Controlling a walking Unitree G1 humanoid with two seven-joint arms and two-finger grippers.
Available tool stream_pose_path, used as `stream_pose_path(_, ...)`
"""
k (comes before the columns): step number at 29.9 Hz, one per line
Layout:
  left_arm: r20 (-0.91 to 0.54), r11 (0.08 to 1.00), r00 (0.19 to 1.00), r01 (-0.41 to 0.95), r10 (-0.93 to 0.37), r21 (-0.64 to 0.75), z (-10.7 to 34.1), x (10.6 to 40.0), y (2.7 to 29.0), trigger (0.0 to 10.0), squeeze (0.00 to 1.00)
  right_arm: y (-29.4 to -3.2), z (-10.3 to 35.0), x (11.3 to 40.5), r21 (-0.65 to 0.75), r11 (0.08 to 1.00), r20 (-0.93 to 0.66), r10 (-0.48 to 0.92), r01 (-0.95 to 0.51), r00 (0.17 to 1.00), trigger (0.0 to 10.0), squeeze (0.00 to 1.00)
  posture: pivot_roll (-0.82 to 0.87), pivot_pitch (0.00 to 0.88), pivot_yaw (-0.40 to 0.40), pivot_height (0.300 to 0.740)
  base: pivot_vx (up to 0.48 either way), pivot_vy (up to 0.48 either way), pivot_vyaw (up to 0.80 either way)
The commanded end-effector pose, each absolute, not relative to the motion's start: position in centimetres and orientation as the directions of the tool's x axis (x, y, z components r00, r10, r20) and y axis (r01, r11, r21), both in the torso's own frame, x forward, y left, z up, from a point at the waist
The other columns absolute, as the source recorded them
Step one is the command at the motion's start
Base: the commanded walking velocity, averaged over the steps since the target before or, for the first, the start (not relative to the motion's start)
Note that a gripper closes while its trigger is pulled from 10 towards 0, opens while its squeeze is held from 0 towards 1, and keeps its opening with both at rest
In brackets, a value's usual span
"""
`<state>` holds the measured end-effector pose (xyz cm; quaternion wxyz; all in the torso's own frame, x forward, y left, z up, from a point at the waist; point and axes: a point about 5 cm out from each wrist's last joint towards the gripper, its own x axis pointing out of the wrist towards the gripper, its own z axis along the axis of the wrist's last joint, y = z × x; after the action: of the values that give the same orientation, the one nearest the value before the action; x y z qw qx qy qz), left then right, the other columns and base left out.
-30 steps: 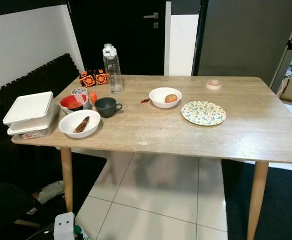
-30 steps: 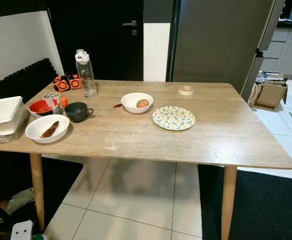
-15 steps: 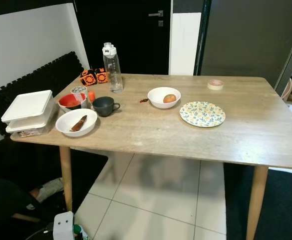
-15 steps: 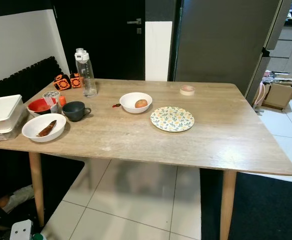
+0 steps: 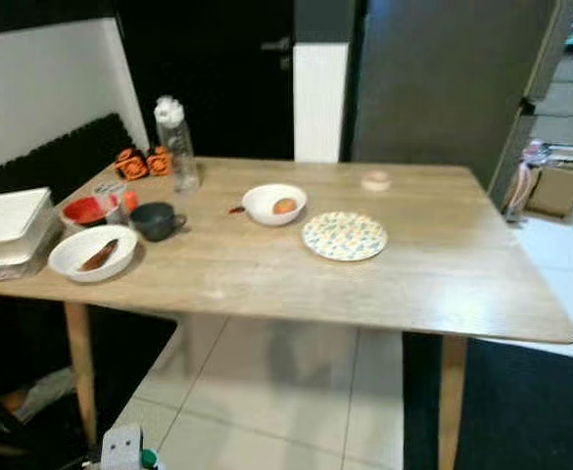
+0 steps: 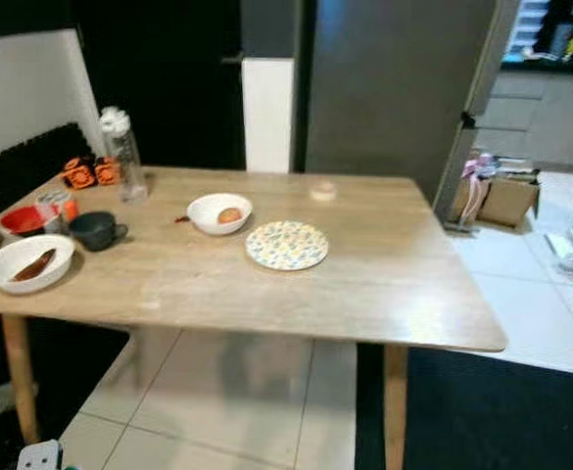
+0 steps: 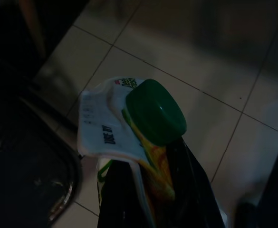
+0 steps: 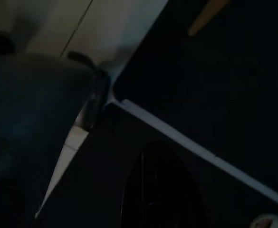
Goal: Restocking fridge
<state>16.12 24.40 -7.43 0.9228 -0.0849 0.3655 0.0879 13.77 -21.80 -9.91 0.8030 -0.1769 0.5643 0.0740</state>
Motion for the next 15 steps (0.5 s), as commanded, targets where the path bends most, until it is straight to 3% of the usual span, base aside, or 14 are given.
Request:
stream_pose_path(1,-0.786,0.97,0.617,-0.206,0.028,-0.127,-9.22,13.34,22.65,10.0,0.0,-21.94,-9.86,13.81,-0.21,0.918,-0.933,-0.084,-0.336,0.351,10.0,0.0,-0.06,0.0,0.025,0.74,0.0,-0.382,-0.49)
stream_pose_path(11,-0.787,0.972,0.616,-0.198,0.022,-0.127,-9.23,13.34,22.57,10.0,0.0,-21.98,-9.89,13.72,-0.205,0.923,-0.934,-0.084,-0.326,0.348,10.0,0.0,-0.06,0.0,0.025,0.74,0.0,-0.385,-0.76)
stream_pose_path(15,-0.785,0.973,0.619,-0.194,0.019,-0.129,-9.22,13.42,22.48,10.0,0.0,-21.97,-9.86,13.8,-0.207,0.924,-0.932,-0.085,-0.322,0.354,10.0,0.0,-0.06,0.0,0.025,0.74,0.0,-0.383,-0.21)
